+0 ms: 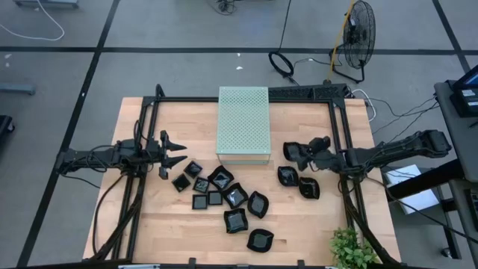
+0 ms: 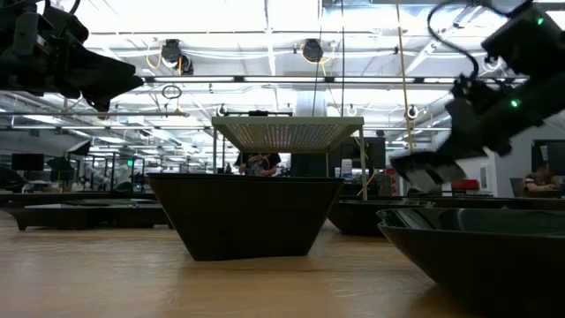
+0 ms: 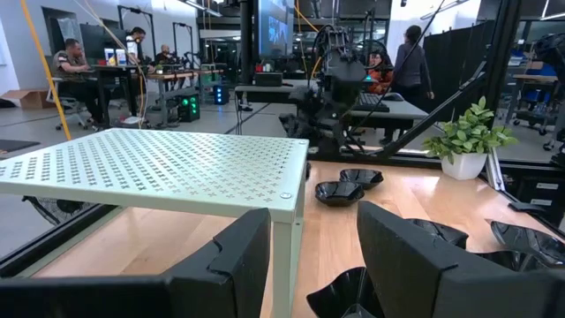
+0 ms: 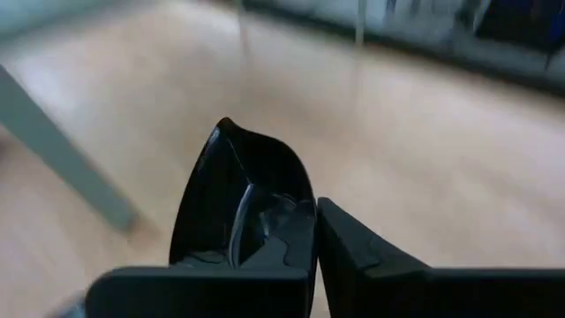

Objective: Pick & Place Mini shaped plates
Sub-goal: Put the black leaf-shaped plate on the shelf

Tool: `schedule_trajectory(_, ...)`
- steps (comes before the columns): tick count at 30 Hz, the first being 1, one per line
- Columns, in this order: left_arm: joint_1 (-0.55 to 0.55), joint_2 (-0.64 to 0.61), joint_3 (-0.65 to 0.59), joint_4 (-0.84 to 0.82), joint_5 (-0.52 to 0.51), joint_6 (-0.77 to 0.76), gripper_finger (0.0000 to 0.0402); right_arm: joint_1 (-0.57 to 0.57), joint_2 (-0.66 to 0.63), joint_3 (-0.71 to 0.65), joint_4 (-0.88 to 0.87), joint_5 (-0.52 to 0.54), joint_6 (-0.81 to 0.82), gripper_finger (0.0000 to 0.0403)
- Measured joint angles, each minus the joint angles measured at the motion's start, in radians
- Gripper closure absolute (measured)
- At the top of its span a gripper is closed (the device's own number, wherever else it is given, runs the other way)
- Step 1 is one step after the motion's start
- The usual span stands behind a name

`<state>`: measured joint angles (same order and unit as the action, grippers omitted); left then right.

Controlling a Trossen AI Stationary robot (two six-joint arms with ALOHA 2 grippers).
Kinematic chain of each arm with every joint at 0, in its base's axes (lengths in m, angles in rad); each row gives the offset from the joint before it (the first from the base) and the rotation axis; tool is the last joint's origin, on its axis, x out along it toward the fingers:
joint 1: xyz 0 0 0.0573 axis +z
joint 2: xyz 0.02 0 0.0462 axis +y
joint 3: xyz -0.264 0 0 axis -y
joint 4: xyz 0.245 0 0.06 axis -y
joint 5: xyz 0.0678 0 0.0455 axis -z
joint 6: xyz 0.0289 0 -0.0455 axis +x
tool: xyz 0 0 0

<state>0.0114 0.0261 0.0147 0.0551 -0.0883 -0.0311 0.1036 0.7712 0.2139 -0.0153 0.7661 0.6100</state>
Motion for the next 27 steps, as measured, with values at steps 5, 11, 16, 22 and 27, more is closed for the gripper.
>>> schedule_trajectory(5, 0.000, 0.000, 0.000, 0.000, 0.000, 0.000, 0.0227, 0.000, 0.000, 0.002, 0.241, 0.155, -0.270, 0.0401)
schedule_trajectory(11, 0.000, 0.000, 0.000, 0.000, 0.000, 0.000, 0.0227, -0.045, 0.000, 0.031, 0.634, 0.275, -0.702, 0.0402)
schedule_trajectory(16, 0.000, 0.000, 0.000, 0.000, 0.000, 0.000, 0.0227, -0.133, 0.029, 0.223, 0.607, 0.126, -0.870, 0.0402)
schedule_trajectory(22, 0.000, 0.000, 0.000, 0.000, 0.000, 0.000, 0.0227, -0.242, 0.236, 0.521, 0.376, -0.051, -0.870, 0.0402)
schedule_trajectory(27, 0.000, 0.000, 0.001, 0.000, 0.000, 0.000, 0.0227, -0.366, 0.465, 0.745, 0.228, -0.257, -0.812, 0.0403)
